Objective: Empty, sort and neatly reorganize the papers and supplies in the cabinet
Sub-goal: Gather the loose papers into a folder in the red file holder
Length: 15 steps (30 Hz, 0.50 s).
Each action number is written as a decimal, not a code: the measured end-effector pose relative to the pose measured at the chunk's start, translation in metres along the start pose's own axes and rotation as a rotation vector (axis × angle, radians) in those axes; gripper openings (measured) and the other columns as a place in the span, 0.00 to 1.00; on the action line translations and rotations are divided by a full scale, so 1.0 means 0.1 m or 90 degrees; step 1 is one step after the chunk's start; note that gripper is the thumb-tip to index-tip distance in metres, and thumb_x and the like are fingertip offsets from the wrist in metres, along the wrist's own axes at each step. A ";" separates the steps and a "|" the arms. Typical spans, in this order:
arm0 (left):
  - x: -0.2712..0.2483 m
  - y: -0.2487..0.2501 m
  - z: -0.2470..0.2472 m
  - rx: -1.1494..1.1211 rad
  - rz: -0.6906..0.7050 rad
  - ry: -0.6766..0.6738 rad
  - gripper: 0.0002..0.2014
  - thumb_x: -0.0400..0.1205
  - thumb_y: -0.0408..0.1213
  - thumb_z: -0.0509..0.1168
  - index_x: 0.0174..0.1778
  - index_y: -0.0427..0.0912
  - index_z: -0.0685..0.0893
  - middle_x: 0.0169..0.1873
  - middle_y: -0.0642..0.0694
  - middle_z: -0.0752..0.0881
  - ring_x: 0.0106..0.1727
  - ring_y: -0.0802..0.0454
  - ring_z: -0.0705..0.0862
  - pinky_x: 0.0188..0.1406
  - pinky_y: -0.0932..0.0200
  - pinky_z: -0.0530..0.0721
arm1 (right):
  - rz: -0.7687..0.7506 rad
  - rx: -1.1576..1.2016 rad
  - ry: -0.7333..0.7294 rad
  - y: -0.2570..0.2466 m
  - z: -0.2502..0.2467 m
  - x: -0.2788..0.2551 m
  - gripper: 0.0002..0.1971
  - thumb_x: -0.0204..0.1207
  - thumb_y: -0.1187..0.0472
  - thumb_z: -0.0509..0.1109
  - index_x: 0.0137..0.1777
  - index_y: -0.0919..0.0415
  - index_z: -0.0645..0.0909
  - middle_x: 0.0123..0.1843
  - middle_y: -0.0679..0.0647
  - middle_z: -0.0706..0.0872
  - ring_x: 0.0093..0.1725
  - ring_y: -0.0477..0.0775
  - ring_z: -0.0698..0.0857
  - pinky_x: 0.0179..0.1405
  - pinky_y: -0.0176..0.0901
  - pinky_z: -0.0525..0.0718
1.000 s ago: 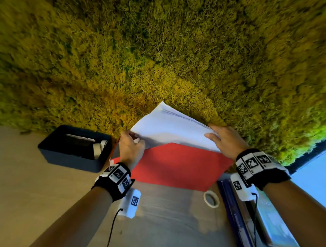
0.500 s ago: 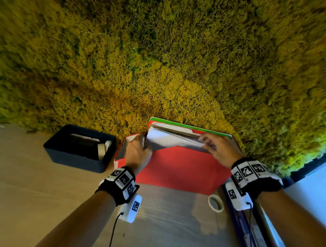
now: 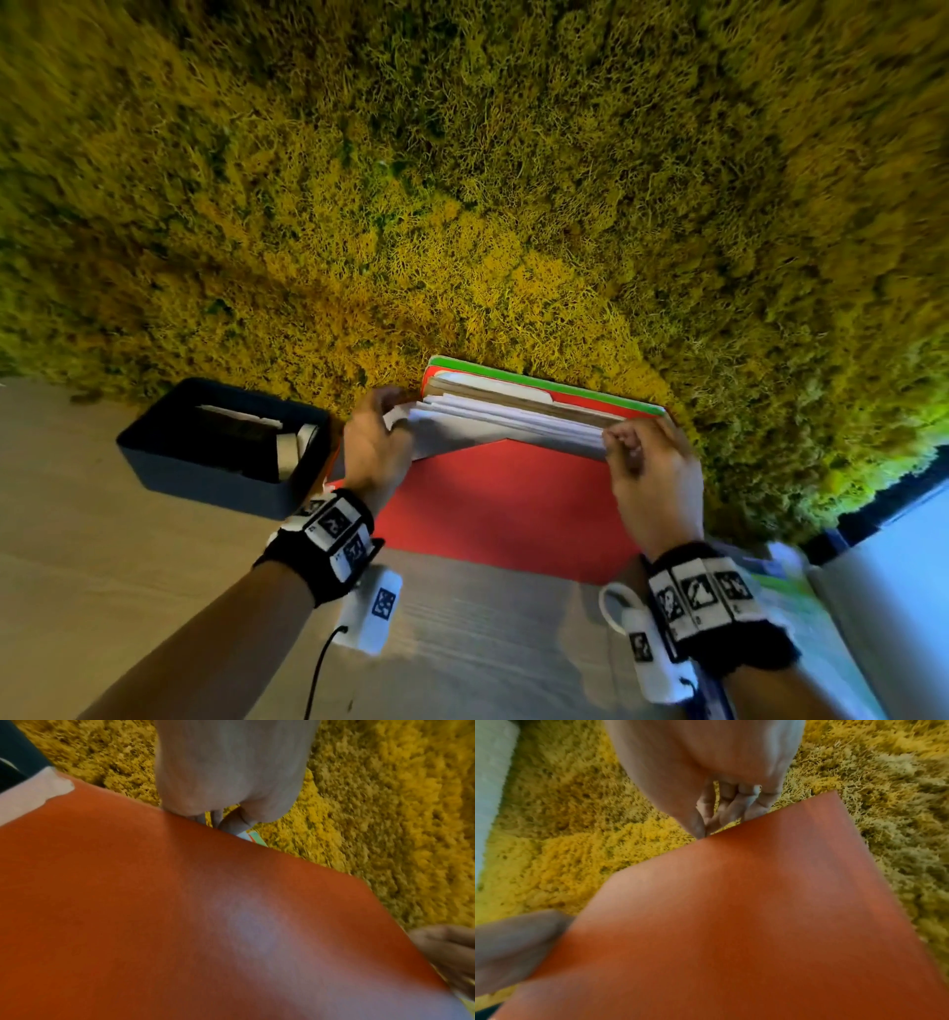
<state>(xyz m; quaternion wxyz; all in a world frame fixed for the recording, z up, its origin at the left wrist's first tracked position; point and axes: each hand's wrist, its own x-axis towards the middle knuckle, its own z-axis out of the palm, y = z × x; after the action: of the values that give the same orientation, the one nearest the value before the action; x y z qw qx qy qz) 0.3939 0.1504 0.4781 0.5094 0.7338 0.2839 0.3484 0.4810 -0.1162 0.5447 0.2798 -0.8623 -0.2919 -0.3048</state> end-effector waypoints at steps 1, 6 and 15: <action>0.07 -0.02 -0.03 0.031 -0.018 -0.006 0.18 0.78 0.32 0.65 0.65 0.38 0.84 0.56 0.42 0.87 0.57 0.46 0.84 0.53 0.61 0.77 | 0.026 0.008 0.024 -0.07 -0.02 -0.08 0.05 0.75 0.58 0.73 0.38 0.55 0.81 0.34 0.52 0.83 0.35 0.61 0.83 0.38 0.50 0.84; 0.38 -0.02 -0.21 0.242 -0.012 -0.148 0.24 0.76 0.27 0.66 0.70 0.46 0.83 0.60 0.39 0.87 0.61 0.38 0.85 0.57 0.53 0.81 | 0.150 -0.042 -0.072 -0.21 0.08 -0.37 0.22 0.75 0.37 0.59 0.35 0.55 0.78 0.29 0.54 0.88 0.30 0.62 0.88 0.27 0.49 0.83; 0.34 -0.13 -0.15 0.381 0.020 -0.287 0.28 0.80 0.44 0.66 0.76 0.40 0.72 0.76 0.37 0.68 0.75 0.36 0.70 0.73 0.43 0.70 | 0.299 -0.019 -0.255 -0.48 0.06 -0.31 0.26 0.78 0.32 0.55 0.37 0.54 0.79 0.44 0.53 0.91 0.52 0.64 0.86 0.47 0.50 0.79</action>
<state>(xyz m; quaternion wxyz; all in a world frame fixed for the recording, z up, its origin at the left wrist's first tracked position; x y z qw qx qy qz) 0.4007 0.1891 0.4766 0.3166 0.9129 0.2425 0.0872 0.4302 -0.0903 0.5339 0.2666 -0.9532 -0.1293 -0.0600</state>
